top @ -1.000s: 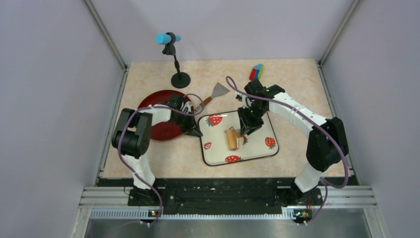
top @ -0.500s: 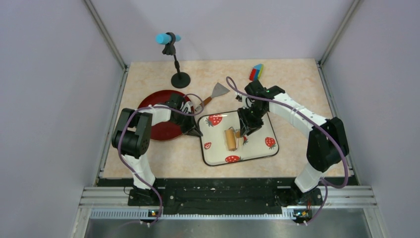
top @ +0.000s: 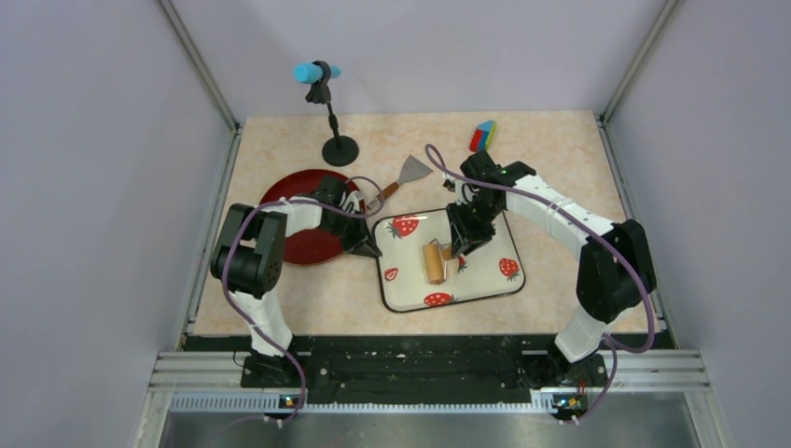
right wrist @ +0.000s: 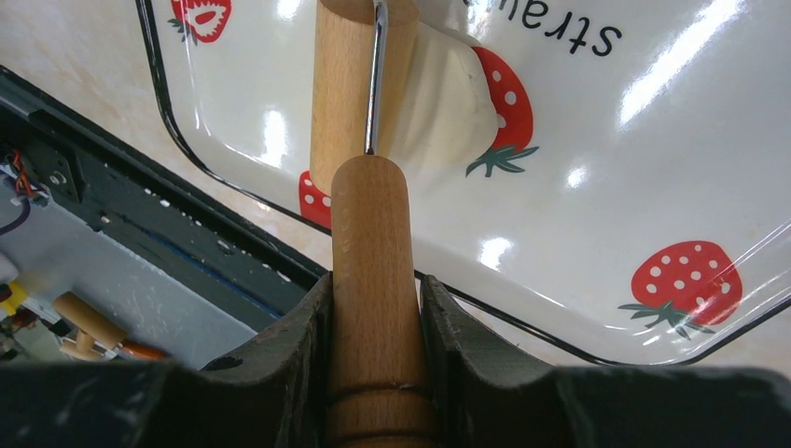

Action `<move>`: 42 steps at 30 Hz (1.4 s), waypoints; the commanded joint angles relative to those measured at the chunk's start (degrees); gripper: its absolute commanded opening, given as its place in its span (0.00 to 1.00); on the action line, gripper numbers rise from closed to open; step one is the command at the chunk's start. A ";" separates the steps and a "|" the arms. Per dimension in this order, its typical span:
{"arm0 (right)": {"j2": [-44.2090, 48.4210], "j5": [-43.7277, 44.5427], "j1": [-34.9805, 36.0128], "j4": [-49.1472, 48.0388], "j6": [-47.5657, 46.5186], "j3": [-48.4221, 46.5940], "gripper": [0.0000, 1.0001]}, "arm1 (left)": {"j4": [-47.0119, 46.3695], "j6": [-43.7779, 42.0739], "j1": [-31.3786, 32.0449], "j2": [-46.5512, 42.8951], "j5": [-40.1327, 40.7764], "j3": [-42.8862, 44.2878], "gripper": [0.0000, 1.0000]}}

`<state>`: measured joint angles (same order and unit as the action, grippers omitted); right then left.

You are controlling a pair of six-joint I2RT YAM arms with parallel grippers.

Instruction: Roll out the dumpling wrappers from the dough

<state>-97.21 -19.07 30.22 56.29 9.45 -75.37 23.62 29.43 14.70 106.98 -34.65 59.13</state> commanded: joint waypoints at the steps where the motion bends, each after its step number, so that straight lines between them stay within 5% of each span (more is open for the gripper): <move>1: -12.10 13.88 2.82 -1.34 -3.23 8.39 0.00 | 0.99 -5.26 -0.20 4.47 19.43 -3.93 0.00; 18: -12.64 8.60 2.83 -2.90 -4.73 5.03 0.00 | 0.94 -5.29 -0.20 4.51 19.54 -3.94 0.00; 28: -11.42 2.30 3.21 -1.20 -2.75 -6.37 0.00 | 0.88 -5.26 -0.20 4.53 19.49 -3.96 0.00; 42: -13.95 1.12 5.07 -1.77 -5.81 -6.43 0.00 | 0.91 -5.26 -0.20 4.41 19.54 -4.06 0.00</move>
<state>-104.53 -22.90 30.70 61.52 6.17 -84.93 23.57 29.45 14.70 106.96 -34.70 59.09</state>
